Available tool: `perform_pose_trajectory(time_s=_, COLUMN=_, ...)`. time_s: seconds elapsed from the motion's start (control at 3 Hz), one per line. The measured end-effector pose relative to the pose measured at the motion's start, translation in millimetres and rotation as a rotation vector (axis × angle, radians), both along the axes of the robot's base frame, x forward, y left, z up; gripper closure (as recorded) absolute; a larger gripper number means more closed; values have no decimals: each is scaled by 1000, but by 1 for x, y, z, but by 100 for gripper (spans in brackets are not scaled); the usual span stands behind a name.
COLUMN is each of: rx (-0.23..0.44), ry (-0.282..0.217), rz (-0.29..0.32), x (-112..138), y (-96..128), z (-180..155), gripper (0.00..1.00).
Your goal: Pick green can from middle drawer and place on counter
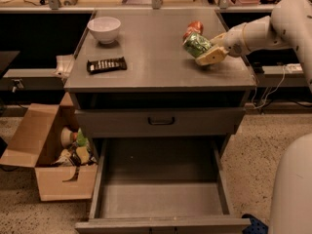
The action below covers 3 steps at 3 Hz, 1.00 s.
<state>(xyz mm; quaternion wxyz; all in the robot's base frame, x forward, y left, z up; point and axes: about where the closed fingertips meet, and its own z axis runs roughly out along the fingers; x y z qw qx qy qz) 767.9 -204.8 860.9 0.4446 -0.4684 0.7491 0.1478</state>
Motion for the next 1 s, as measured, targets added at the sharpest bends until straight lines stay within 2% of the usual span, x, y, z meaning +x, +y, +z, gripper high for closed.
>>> perform_pose_trajectory(time_s=1.0, rx=2, ry=2, rz=-1, x=1, y=0, z=0, gripper=12)
